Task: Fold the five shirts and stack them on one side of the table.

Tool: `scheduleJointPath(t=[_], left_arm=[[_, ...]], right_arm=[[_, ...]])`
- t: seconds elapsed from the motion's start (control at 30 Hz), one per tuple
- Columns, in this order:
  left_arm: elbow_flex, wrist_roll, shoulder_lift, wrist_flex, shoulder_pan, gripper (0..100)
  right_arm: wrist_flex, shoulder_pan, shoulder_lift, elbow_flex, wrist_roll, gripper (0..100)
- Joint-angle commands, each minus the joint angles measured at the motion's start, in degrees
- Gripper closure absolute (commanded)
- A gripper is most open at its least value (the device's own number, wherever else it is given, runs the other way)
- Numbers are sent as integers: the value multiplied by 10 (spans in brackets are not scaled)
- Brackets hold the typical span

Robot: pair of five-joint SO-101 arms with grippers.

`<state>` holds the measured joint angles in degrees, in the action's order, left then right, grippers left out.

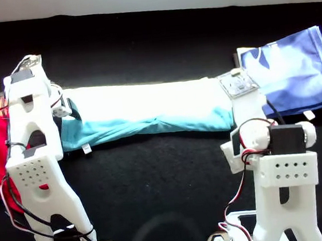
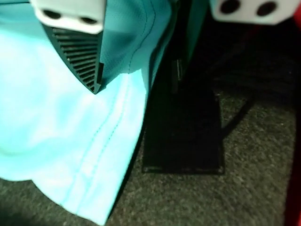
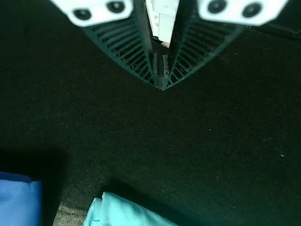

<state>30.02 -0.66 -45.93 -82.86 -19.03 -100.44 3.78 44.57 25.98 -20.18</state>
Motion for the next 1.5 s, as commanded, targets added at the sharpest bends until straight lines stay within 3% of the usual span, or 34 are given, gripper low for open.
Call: scheduleJointPath(t=[0.0, 0.13, 0.23, 0.43, 0.5, 0.6, 0.9, 1.07, 1.23, 1.47], left_arm=[[46, -2, -35, -58, 51, 759], [88, -2, -68, -101, 71, 813], [115, -2, -86, -117, 69, 1000], [153, 2, -84, -149, 27, 991], [174, 13, -76, -159, 0, 991], [206, 47, -60, -181, -29, 991], [210, 75, 29, -185, -76, 991], [136, 75, 102, -185, 10, 991], [48, 73, 180, -185, 145, 991], [45, 74, 225, -179, 343, 991]], right_arm=[[-4, -27, 32, 22, -5, 993], [15, -53, 76, 80, -5, 993], [75, -102, 118, 175, -5, 993], [283, -283, 201, 413, -6, 993], [357, -320, 216, 486, -38, 993], [429, -337, 228, 580, -94, 993], [509, -338, 253, 691, -101, 993], [513, -339, 283, 710, -101, 993], [500, -339, 320, 724, -101, 993], [471, -339, 385, 740, -101, 992]])
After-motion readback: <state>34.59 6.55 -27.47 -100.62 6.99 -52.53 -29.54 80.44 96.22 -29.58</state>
